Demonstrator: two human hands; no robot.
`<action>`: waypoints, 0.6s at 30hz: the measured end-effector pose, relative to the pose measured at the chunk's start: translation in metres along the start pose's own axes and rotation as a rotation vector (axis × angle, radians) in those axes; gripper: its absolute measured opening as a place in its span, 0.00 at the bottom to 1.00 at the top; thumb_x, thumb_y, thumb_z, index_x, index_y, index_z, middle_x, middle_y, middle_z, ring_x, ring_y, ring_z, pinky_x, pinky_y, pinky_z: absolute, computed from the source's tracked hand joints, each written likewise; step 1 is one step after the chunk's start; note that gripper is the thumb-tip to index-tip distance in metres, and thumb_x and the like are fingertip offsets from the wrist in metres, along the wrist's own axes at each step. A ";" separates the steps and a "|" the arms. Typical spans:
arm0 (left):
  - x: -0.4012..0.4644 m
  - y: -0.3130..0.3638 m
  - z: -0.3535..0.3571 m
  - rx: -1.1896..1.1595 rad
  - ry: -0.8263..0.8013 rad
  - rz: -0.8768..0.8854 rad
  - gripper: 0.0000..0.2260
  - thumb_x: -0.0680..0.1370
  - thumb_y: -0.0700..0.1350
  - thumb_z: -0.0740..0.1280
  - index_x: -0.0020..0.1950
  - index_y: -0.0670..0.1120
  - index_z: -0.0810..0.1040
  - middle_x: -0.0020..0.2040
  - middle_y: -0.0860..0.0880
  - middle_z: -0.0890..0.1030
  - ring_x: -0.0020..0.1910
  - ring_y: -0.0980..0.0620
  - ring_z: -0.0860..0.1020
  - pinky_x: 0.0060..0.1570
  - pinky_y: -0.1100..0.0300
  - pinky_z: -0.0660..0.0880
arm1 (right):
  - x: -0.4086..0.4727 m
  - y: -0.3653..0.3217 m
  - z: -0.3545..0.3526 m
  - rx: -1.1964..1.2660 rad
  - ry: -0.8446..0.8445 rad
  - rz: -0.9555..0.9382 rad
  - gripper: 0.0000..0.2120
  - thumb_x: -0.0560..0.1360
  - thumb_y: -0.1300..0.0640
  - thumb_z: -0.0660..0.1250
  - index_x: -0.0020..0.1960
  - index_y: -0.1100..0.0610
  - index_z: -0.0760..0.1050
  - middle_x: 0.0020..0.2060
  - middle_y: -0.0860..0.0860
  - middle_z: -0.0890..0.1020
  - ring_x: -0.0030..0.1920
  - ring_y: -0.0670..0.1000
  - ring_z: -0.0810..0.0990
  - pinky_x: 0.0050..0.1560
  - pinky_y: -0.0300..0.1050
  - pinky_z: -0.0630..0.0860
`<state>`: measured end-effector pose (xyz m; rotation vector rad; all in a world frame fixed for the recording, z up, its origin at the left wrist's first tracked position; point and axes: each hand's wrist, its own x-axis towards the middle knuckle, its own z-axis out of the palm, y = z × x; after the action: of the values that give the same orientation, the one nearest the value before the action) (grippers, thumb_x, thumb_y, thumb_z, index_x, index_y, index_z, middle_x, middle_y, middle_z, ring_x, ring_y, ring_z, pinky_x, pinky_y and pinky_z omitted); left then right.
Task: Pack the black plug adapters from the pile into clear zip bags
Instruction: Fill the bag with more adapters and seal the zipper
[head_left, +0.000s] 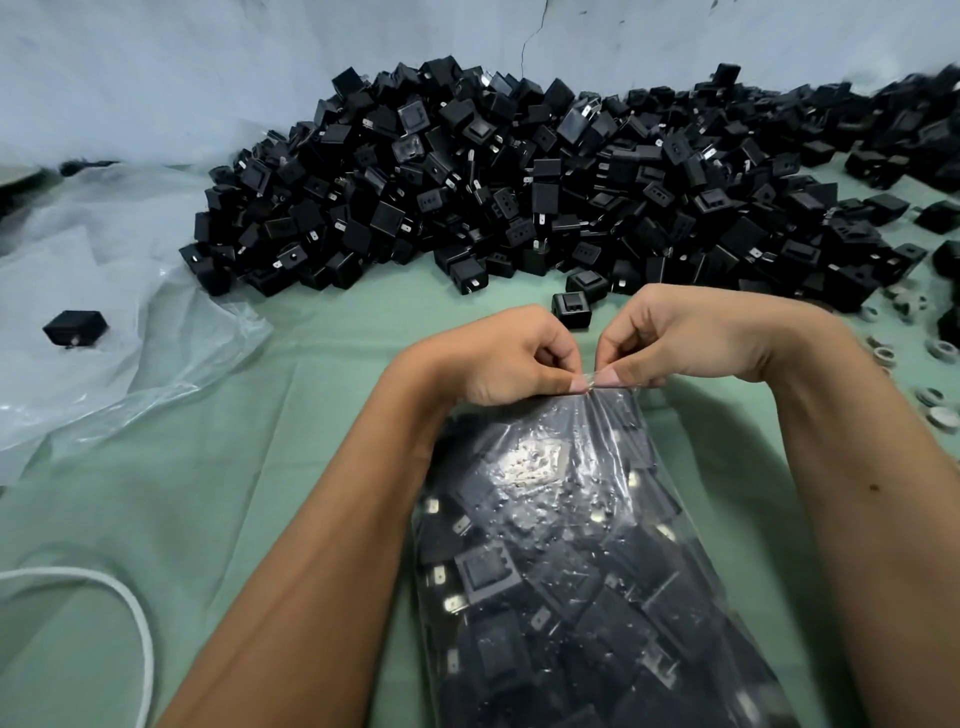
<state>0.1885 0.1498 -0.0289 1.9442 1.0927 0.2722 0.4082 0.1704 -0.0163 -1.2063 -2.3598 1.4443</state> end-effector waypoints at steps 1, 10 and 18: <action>0.001 0.002 0.001 0.035 0.009 0.014 0.08 0.80 0.42 0.72 0.42 0.42 0.83 0.33 0.49 0.78 0.33 0.53 0.73 0.39 0.56 0.71 | 0.001 0.000 0.000 0.009 0.001 0.010 0.07 0.73 0.52 0.76 0.41 0.56 0.86 0.31 0.51 0.80 0.33 0.46 0.74 0.36 0.37 0.72; -0.006 -0.007 -0.010 -0.003 -0.060 -0.052 0.08 0.81 0.45 0.71 0.45 0.43 0.84 0.33 0.51 0.81 0.30 0.56 0.74 0.34 0.65 0.70 | -0.001 -0.001 0.001 -0.042 0.012 0.007 0.08 0.78 0.60 0.73 0.41 0.54 0.85 0.31 0.49 0.79 0.33 0.44 0.74 0.37 0.36 0.73; -0.011 -0.011 -0.011 -0.039 -0.062 -0.016 0.07 0.81 0.40 0.69 0.47 0.38 0.83 0.39 0.44 0.81 0.38 0.49 0.74 0.42 0.54 0.70 | 0.004 -0.004 0.002 -0.053 0.005 0.022 0.07 0.77 0.53 0.74 0.43 0.55 0.86 0.33 0.54 0.79 0.35 0.48 0.73 0.40 0.42 0.71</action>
<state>0.1697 0.1506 -0.0281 1.8964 1.0549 0.2208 0.4020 0.1709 -0.0156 -1.2504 -2.4035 1.3920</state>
